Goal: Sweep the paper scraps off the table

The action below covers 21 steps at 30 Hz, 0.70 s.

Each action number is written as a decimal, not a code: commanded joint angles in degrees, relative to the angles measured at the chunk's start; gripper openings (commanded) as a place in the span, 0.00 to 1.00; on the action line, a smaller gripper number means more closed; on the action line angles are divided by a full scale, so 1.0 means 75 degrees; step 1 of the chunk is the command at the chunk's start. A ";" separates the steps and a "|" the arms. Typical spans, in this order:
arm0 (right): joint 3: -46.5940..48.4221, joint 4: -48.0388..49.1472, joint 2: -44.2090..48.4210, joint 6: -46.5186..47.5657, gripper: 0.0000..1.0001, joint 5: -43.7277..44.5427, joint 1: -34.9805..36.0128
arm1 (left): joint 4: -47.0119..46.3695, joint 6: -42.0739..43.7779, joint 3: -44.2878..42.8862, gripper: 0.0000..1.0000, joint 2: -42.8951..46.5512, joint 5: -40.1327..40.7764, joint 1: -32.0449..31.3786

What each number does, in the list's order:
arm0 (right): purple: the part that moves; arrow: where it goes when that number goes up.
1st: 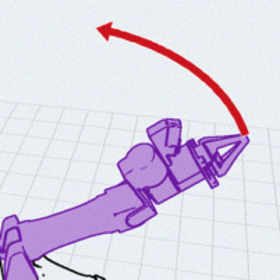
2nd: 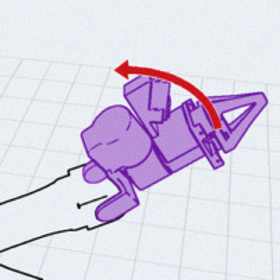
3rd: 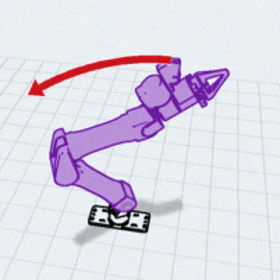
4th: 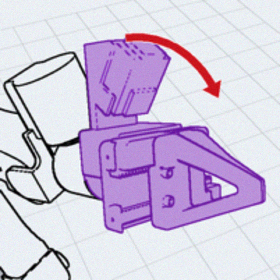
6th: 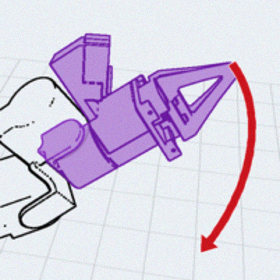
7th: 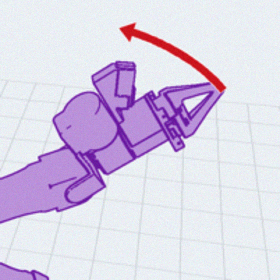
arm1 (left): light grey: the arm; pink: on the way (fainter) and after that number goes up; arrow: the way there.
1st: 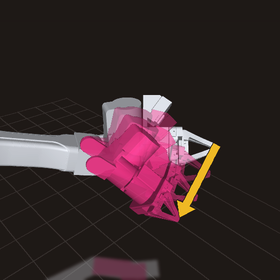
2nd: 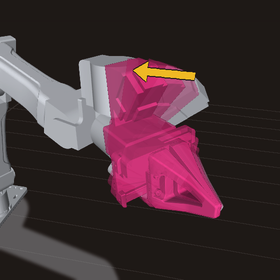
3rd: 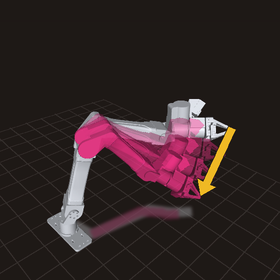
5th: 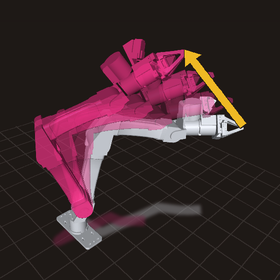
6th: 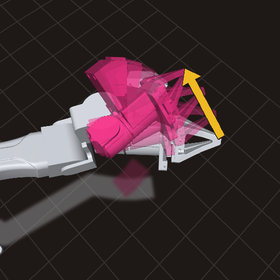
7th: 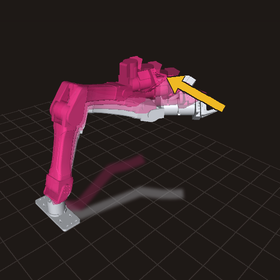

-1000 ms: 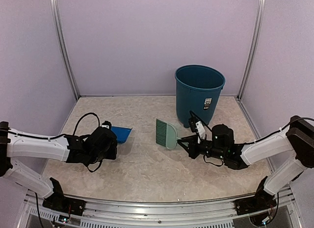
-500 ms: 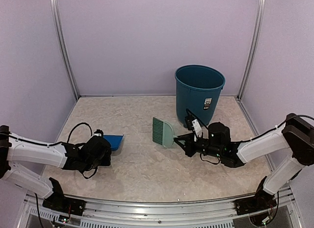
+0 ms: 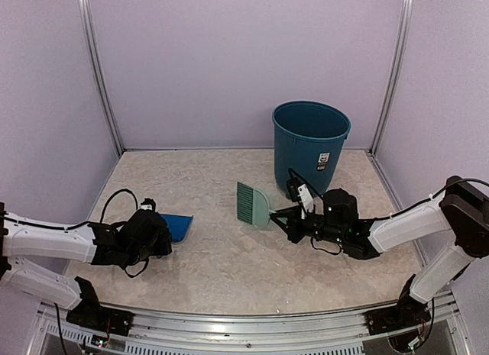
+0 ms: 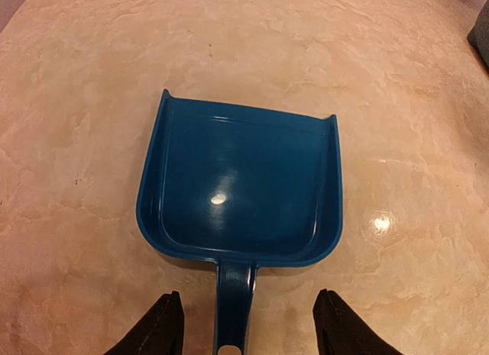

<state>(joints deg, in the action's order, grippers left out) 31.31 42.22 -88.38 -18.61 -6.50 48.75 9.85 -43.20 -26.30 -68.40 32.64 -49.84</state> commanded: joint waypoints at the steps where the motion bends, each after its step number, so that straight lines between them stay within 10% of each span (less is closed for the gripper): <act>1: 0.0319 -0.0295 0.0353 0.0426 0.00 0.0228 0.0074 | 0.0397 0.0271 -0.0466 0.61 0.0345 0.0353 0.0060; 9: 0.0411 -0.0749 0.0954 0.1558 0.00 0.1204 0.0107 | 0.0678 0.0916 -0.0982 0.97 0.1073 0.1004 0.0355; 21: 0.1276 -0.1439 -0.0525 0.2910 0.00 0.2912 0.0442 | 0.0768 0.1157 -0.0790 0.97 0.1843 0.1887 0.0378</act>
<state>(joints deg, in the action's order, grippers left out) 38.04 34.00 -87.70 -1.91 9.61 50.24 15.53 -35.88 -33.19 -57.39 43.79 -47.33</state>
